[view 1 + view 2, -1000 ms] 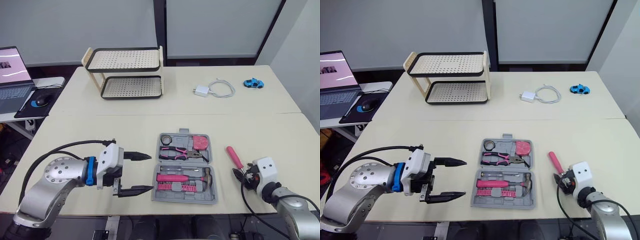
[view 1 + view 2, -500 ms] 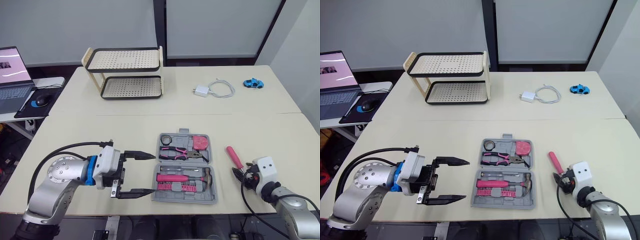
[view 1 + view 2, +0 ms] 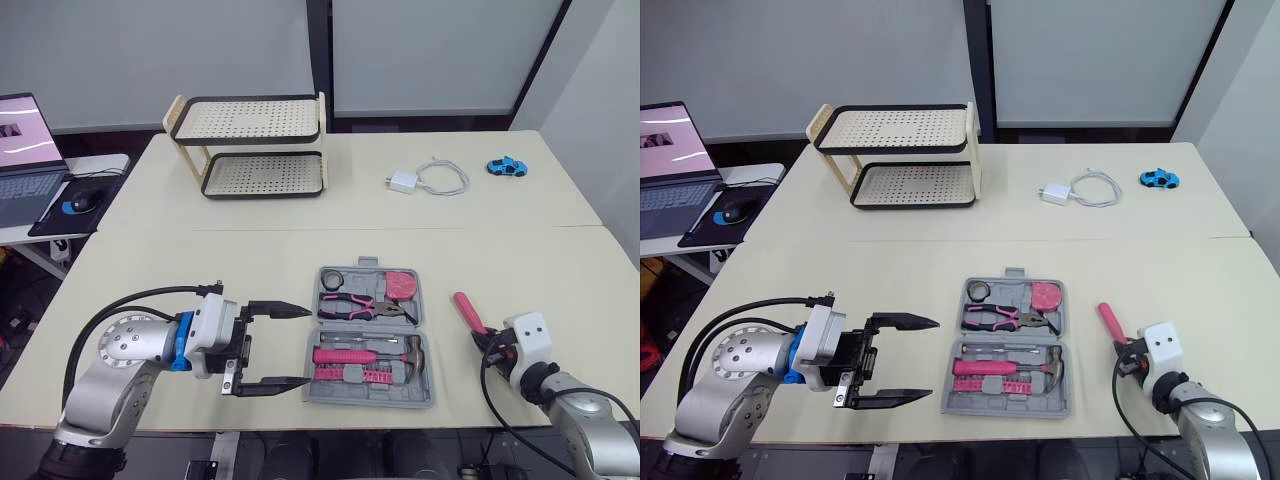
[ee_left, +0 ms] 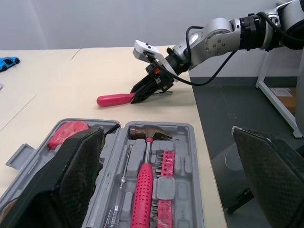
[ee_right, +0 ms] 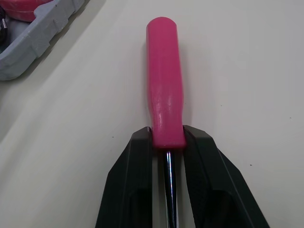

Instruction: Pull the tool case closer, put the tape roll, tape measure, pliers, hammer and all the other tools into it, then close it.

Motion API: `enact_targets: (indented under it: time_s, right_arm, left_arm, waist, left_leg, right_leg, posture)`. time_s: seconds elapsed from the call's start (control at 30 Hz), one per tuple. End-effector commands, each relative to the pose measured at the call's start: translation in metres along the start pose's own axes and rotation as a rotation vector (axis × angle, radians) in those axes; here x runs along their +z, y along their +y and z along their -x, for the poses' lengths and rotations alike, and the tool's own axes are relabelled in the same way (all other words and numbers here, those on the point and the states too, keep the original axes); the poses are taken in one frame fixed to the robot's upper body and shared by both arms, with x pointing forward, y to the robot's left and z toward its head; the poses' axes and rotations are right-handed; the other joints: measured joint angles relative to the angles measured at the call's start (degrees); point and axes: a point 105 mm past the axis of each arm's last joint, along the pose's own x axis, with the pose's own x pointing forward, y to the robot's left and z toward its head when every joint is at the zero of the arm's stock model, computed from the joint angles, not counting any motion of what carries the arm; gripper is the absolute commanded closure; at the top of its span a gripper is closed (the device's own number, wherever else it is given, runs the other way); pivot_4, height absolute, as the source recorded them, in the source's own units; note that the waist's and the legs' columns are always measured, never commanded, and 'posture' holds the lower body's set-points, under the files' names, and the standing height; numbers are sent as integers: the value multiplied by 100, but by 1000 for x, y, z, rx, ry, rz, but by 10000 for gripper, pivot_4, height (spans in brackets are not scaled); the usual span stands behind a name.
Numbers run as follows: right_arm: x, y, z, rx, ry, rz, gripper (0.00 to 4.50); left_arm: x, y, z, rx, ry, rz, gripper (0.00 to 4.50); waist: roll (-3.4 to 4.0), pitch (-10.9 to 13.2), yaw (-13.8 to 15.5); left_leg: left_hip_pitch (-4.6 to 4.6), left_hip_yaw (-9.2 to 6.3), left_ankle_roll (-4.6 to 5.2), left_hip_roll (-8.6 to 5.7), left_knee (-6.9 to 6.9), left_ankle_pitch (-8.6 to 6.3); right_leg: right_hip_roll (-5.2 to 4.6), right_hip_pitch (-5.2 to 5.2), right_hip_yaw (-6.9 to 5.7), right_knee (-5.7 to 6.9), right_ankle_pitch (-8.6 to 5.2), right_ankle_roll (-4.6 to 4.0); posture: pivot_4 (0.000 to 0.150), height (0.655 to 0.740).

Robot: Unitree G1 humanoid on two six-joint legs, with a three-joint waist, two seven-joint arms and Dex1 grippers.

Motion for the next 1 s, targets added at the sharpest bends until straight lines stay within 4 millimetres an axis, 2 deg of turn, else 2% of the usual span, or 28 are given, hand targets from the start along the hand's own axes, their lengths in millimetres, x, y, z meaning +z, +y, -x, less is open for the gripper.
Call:
enact_targets:
  time_s: [0.03,0.27,0.47,0.6,0.7,0.83,1.0]
  right_arm:
    - [15,-4,6,2,-52,21,39057]
    - [15,-12,11,-6,-54,26,39057]
    - [30,-8,20,33,-68,102,39057]
    - [54,12,37,146,-69,238,39057]
    - [67,31,53,263,-23,380,39057]
    - [76,48,67,398,62,577,39057]
    - [83,67,76,541,165,748,39057]
  left_arm:
    - [3,-2,-2,0,-19,-24,0]
    - [3,0,-1,19,-27,-34,0]
    - [-4,7,8,88,20,-21,0]
    - [-8,13,26,157,97,-4,0]
    - [-10,9,41,174,152,14,0]
    - [-14,1,54,174,204,43,0]
    - [-15,-6,58,135,227,40,0]
  waist:
    - [0,0,1]
    - [1,0,2]
    - [2,0,1]
    - [4,0,-2]
    - [4,0,-1]
    - [0,2,7]
    - [-6,5,16]
  left_leg:
    - [0,0,0,0,0,0]
    - [0,1,0,-1,0,0]
    - [-1,1,0,-1,0,0]
    - [-2,-1,0,0,0,0]
    - [-3,-2,1,0,0,0]
    - [-3,-3,1,1,0,-1]
    - [-3,-4,1,0,3,-1]
  right_leg:
    - [0,0,0,0,0,0]
    - [0,0,0,0,0,0]
    - [0,0,0,0,0,0]
    - [0,-1,-1,0,0,0]
    - [0,-2,-1,-2,0,0]
    - [0,3,-6,-6,0,1]
    - [-1,7,-10,-7,0,1]
  posture:
    - [1500,7318]
    - [1500,7318]
    - [1500,7318]
    - [1500,7318]
    - [1500,7318]
    - [1500,7318]
    - [1500,7318]
